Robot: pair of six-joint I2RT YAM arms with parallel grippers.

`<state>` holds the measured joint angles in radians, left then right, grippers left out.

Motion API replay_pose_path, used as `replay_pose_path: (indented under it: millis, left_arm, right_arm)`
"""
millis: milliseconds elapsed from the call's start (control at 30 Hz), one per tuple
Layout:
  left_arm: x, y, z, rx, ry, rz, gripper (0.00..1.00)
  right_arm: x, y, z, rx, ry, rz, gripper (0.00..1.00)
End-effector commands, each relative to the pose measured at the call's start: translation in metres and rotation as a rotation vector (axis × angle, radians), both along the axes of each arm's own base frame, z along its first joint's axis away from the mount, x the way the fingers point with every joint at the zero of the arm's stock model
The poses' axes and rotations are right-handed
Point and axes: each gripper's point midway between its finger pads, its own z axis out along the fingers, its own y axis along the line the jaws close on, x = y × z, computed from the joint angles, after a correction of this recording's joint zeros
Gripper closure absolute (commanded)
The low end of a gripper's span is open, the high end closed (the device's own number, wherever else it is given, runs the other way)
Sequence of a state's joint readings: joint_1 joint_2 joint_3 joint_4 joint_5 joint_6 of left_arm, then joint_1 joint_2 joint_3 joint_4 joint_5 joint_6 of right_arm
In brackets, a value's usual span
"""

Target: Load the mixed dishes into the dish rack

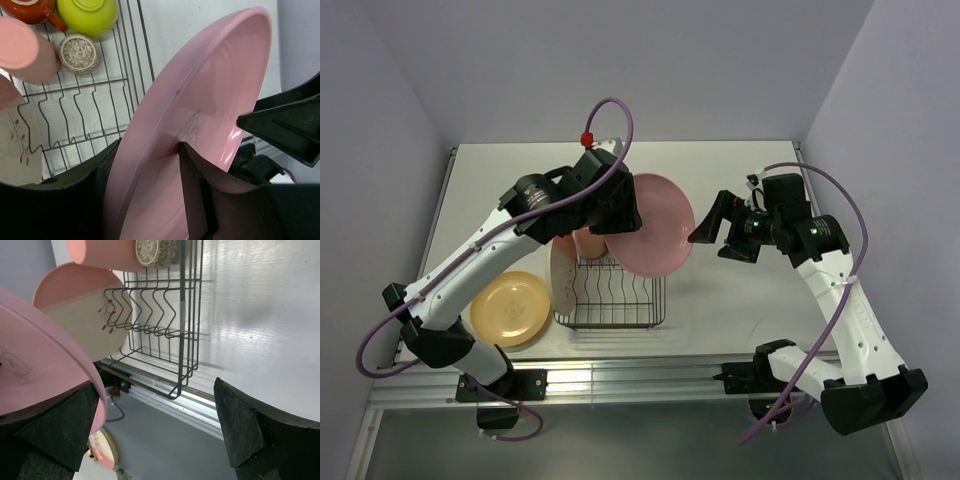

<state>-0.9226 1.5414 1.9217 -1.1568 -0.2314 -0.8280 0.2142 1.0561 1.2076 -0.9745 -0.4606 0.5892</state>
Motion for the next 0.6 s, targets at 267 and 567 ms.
replay_pose_path:
  millis: [267,567]
  left_arm:
    - [0.004,0.068,-0.018,0.335,-0.067,0.115,1.00]
    - [0.005,0.060,-0.027,0.341,-0.033,0.086,1.00]
  right_arm:
    - [0.005,-0.036,-0.024,-0.171,-0.019,-0.069,0.00]
    - [0.004,-0.011,0.039,-0.261,-0.296,0.070,0.00]
